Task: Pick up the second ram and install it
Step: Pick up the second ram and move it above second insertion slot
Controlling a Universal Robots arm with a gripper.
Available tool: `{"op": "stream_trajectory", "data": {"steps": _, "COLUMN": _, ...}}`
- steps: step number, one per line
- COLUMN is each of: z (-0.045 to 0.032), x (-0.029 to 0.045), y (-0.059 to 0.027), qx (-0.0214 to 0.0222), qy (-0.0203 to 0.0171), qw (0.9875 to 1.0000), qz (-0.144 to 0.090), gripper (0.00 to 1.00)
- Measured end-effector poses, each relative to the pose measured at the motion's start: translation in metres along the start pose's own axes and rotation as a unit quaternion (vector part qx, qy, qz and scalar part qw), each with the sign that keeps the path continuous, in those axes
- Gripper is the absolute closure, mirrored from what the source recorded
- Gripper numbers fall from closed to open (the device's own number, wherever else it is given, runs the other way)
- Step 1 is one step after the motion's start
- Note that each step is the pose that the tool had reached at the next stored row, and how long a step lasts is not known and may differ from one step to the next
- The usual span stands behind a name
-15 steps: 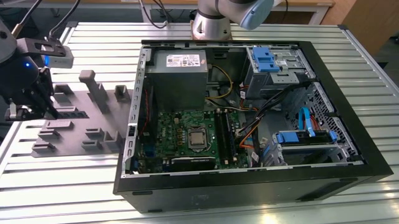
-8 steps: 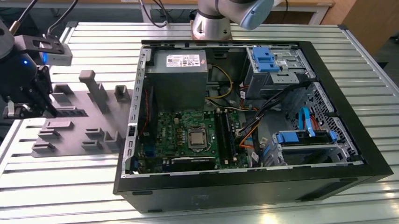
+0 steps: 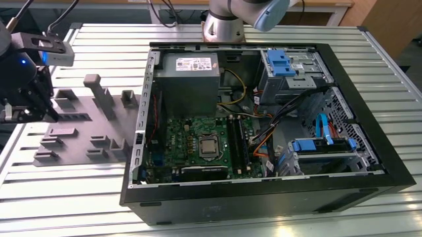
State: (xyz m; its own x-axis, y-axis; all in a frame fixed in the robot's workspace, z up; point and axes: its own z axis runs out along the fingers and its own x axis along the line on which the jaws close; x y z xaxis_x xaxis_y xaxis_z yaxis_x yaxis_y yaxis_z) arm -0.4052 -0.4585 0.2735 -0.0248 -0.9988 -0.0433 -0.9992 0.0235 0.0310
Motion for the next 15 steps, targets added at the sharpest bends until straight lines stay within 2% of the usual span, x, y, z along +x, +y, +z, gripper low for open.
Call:
{"op": "stream_trajectory", "data": {"steps": 6, "z": -0.0067, "x": -0.0003, "y": 0.0002, "qx": 0.0, "qy": -0.0012, "qw": 1.0, "qz": 0.0, "gripper": 0.86}}
{"op": "stream_trajectory", "data": {"steps": 15, "z": -0.028, "x": -0.0012, "y": 0.0009, "qx": -0.0001, "qy": -0.0032, "qw": 1.0, "qz": 0.0, "gripper": 0.86}}
